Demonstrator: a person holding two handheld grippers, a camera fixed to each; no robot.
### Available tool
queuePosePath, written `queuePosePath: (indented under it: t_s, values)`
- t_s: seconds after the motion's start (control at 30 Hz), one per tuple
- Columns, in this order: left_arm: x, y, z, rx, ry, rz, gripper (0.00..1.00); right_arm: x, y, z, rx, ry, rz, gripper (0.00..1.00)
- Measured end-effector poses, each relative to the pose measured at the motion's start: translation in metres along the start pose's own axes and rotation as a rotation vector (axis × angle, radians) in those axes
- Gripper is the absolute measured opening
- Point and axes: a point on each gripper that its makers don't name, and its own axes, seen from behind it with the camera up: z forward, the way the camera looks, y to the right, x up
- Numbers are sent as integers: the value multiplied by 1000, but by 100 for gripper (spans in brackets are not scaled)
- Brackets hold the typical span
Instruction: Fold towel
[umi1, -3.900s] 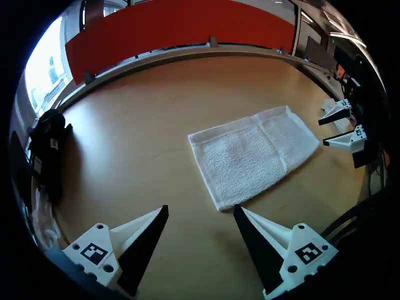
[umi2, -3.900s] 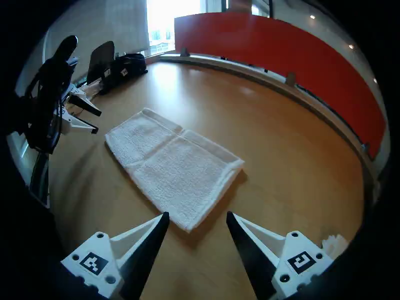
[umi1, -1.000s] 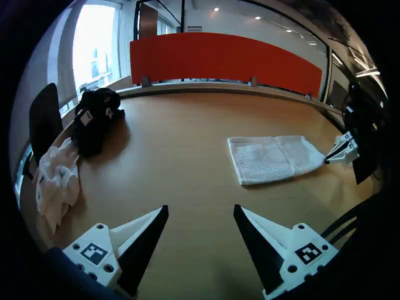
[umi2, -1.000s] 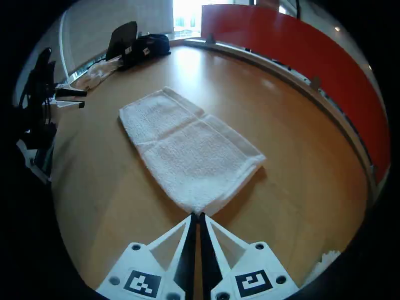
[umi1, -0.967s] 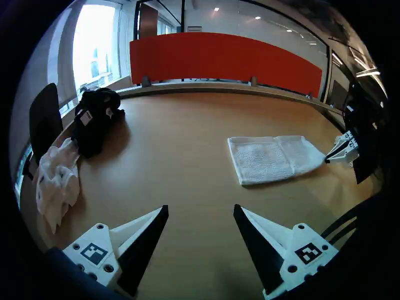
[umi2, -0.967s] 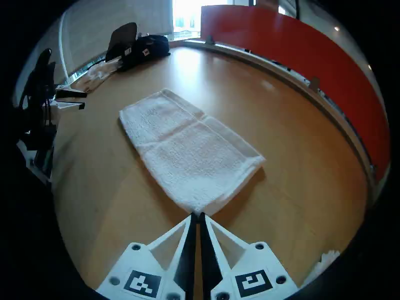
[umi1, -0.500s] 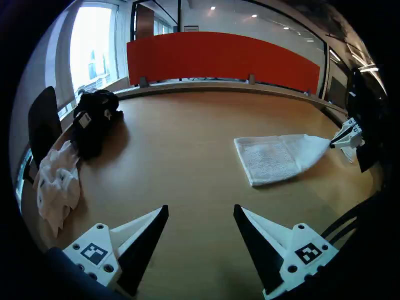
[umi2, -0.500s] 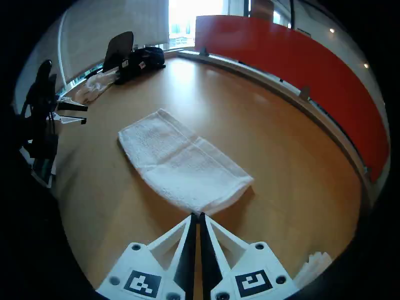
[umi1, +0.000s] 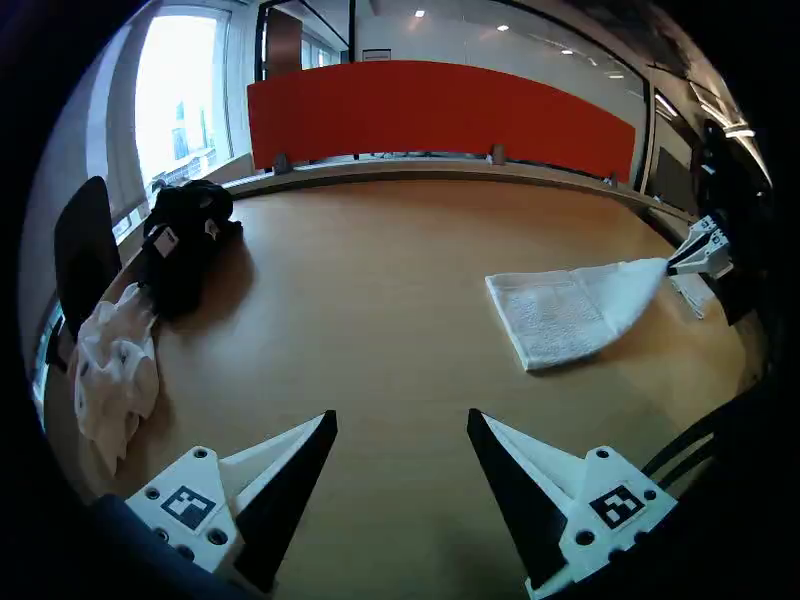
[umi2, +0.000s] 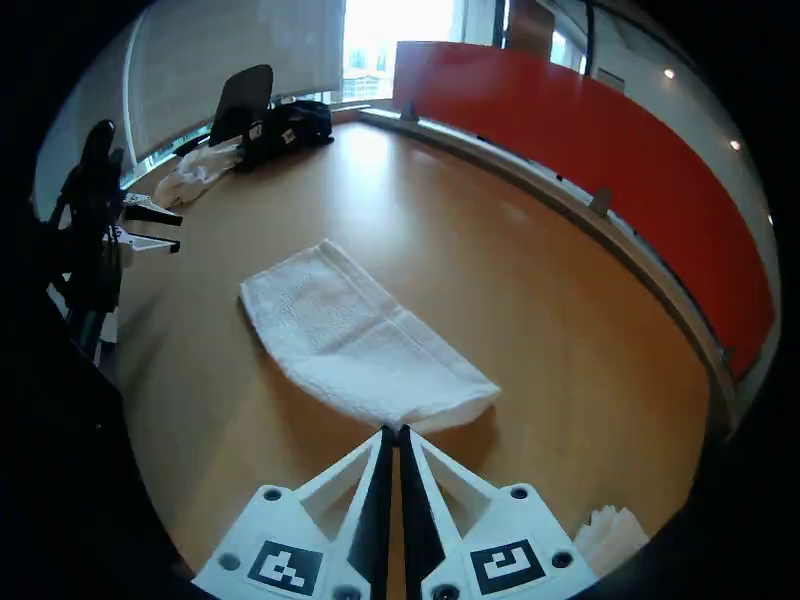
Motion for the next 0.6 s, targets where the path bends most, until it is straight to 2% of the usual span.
queuePosePath:
  t_s: [0.2,0.6]
  values:
    - [1,0,0,2,1,-4,97,21,-4,4,15,26,-28,5]
    - [3,1,-3,4,7,-17,97,79,-18,17,77,85,-127,5]
